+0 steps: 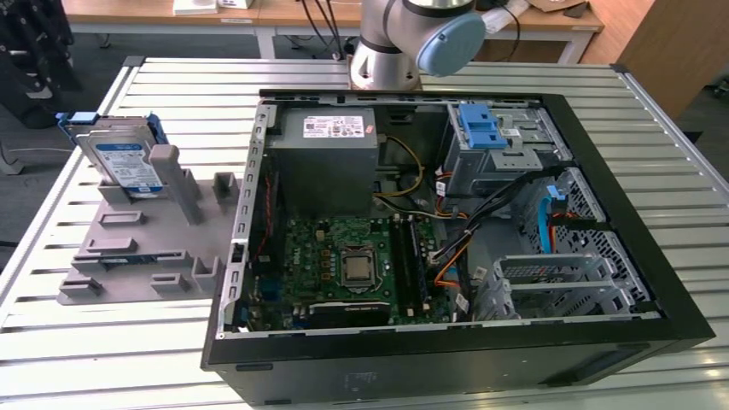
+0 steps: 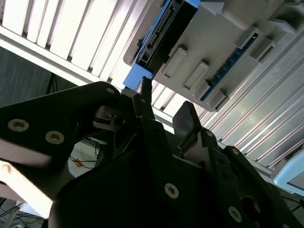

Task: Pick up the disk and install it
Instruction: 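Pick up the disk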

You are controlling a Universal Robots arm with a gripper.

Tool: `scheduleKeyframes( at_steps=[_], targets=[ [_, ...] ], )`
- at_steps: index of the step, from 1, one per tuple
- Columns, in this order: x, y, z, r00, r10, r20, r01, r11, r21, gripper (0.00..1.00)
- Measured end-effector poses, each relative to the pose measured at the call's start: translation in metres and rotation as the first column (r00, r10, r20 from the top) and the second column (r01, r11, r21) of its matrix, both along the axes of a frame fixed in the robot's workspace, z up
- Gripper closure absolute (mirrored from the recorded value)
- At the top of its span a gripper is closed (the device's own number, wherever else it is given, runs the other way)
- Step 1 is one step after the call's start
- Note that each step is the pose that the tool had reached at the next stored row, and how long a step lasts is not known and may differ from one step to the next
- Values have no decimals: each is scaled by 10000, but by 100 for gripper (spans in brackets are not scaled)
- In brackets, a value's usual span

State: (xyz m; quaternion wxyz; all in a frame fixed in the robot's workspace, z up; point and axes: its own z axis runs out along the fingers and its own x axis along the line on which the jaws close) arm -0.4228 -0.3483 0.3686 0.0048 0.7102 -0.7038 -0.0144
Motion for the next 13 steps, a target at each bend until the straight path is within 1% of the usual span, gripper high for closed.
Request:
scheduleKeyframes(
  at_steps=[1, 3, 4, 6, 9, 12, 13],
  targets=[
    [0, 0, 0, 10000, 0, 0, 0, 10000, 0, 56],
    [0, 0, 0, 10000, 0, 0, 0, 10000, 0, 44],
    [0, 0, 0, 10000, 0, 5, 0, 10000, -1, 44],
    [-2, 0, -4, 10000, 0, 33, 0, 10000, 0, 32],
    [-3, 0, -11, 10000, 0, 80, 0, 10000, 1, 32],
    [-4, 3, -16, 9999, 0, 100, 0, 10000, 0, 32],
    [-5, 10, -17, 9999, -2, 104, 2, 10000, 0, 32]
  ],
)
